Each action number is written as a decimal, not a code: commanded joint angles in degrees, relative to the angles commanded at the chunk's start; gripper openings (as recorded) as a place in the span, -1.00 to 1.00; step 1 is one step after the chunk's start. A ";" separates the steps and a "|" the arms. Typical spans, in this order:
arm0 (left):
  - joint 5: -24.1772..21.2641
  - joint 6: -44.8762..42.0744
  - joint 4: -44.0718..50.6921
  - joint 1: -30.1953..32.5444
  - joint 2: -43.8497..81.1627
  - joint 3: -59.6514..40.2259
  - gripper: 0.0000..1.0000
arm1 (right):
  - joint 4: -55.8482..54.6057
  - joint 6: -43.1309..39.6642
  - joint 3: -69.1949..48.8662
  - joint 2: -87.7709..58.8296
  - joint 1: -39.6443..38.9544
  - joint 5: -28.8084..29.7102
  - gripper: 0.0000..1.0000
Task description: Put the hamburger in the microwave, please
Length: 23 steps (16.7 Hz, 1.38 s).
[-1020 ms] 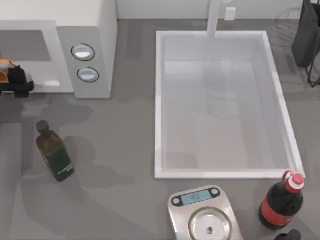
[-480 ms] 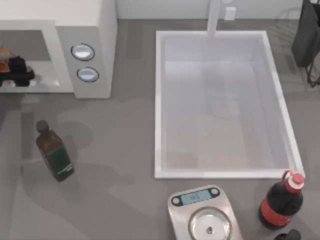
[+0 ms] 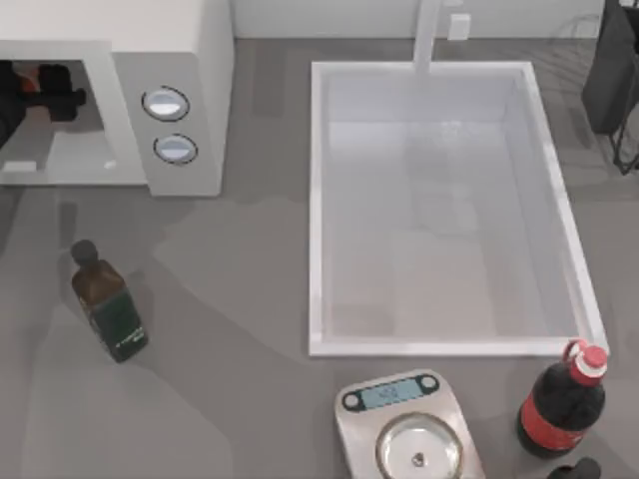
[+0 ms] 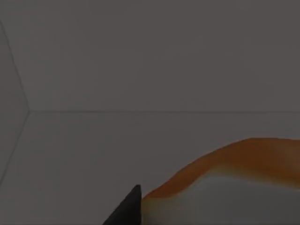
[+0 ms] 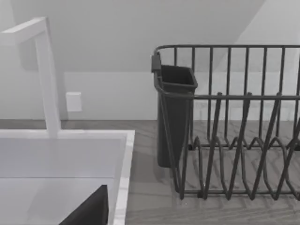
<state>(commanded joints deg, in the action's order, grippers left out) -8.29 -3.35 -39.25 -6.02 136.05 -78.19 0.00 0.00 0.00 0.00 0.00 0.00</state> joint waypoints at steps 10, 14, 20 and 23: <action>0.89 0.37 4.95 0.77 6.17 -9.52 -1.00 | 0.00 0.00 0.00 0.00 0.00 0.00 1.00; 0.89 0.37 4.95 0.77 6.17 -9.52 -0.40 | 0.00 0.00 0.00 0.00 0.00 0.00 1.00; 0.89 0.37 4.95 0.77 6.17 -9.52 0.51 | 0.00 0.00 0.00 0.00 0.00 0.00 1.00; 0.89 0.37 4.95 0.77 6.17 -9.52 0.96 | 0.00 0.00 0.00 0.00 0.00 0.00 1.00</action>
<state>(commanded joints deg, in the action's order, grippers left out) -7.41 -2.97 -34.30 -5.25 142.22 -87.72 0.00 0.00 0.00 0.00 0.00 0.00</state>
